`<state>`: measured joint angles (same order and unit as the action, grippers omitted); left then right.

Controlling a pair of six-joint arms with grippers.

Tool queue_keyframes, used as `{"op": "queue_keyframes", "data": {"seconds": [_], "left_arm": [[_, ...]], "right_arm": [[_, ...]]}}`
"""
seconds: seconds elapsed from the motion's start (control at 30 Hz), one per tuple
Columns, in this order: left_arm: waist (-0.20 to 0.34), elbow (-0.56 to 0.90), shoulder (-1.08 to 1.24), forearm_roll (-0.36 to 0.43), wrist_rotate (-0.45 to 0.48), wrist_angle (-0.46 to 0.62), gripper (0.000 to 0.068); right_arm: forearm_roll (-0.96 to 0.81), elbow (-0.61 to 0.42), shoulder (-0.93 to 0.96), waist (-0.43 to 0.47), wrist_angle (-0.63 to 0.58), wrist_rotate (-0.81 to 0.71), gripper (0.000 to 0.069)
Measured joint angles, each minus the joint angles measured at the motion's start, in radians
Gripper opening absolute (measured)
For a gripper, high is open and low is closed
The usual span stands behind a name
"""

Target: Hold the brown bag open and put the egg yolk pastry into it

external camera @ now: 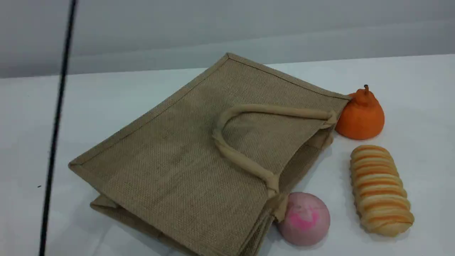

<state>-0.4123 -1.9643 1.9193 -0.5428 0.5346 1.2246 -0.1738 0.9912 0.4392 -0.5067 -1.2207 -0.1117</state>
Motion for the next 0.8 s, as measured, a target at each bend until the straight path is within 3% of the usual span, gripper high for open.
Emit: {"op": "queue_keyframes", "data": {"seconds": [0.2, 0.4, 0.57, 0.8], "left_arm": [[-0.038, 0.0, -0.149, 0.068, -0.059, 0.002, 0.0558], [-0.149, 0.0, -0.259, 0.234, -0.183, 0.002, 0.0559], [-0.268, 0.001, -0.294, 0.394, -0.288, -0.001, 0.0559], [-0.401, 0.009, -0.304, 0.501, -0.339, -0.002, 0.0559]], "right_arm": [[0.02, -0.223, -0.161, 0.0, 0.0, -0.023, 0.0518], [0.097, -0.426, -0.316, 0.0, 0.059, -0.048, 0.0518], [0.098, -0.461, -0.374, 0.0, 0.111, -0.036, 0.0518], [0.112, -0.485, -0.379, -0.001, 0.158, -0.007, 0.0518]]}}
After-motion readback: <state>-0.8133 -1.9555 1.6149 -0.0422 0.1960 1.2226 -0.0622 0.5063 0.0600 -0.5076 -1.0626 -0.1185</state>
